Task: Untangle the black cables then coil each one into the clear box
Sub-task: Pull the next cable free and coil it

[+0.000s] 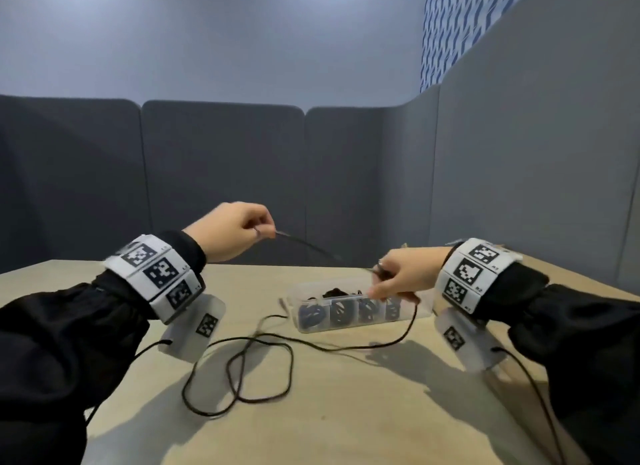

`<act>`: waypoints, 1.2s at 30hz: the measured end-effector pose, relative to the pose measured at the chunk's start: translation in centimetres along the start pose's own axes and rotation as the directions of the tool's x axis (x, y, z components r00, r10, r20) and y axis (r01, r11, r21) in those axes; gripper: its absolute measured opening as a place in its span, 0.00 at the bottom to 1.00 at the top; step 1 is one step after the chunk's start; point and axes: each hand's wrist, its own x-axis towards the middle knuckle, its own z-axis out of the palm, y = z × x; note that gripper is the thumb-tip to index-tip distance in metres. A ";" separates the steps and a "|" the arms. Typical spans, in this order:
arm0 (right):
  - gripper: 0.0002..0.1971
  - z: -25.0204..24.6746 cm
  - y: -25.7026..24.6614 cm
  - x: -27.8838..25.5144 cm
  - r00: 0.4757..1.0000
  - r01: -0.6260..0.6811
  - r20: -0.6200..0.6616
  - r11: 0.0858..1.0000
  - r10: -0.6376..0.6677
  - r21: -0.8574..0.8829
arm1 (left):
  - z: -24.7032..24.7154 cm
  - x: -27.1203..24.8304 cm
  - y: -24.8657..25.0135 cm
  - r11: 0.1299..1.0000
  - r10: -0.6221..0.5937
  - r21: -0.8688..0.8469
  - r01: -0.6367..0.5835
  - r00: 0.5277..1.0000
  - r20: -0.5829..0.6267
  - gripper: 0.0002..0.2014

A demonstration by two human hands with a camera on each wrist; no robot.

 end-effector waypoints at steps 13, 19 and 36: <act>0.17 -4.3 9.4 -2.4 0.768 -0.410 -0.416 0.873 0.487 0.264 | 2.6 1.4 -6.1 0.843 -0.511 -0.265 0.469 0.851 -0.121 0.15; 0.38 -0.2 4.4 0.3 0.954 -0.198 -0.160 0.934 0.253 0.297 | 4.2 1.1 -0.7 0.069 -0.250 -0.899 0.432 0.880 0.403 0.12; 0.12 4.7 -3.7 2.3 0.770 0.450 -0.637 0.738 -0.036 0.502 | 6.5 -0.7 4.0 -0.299 0.124 -0.954 0.030 0.992 -0.008 0.11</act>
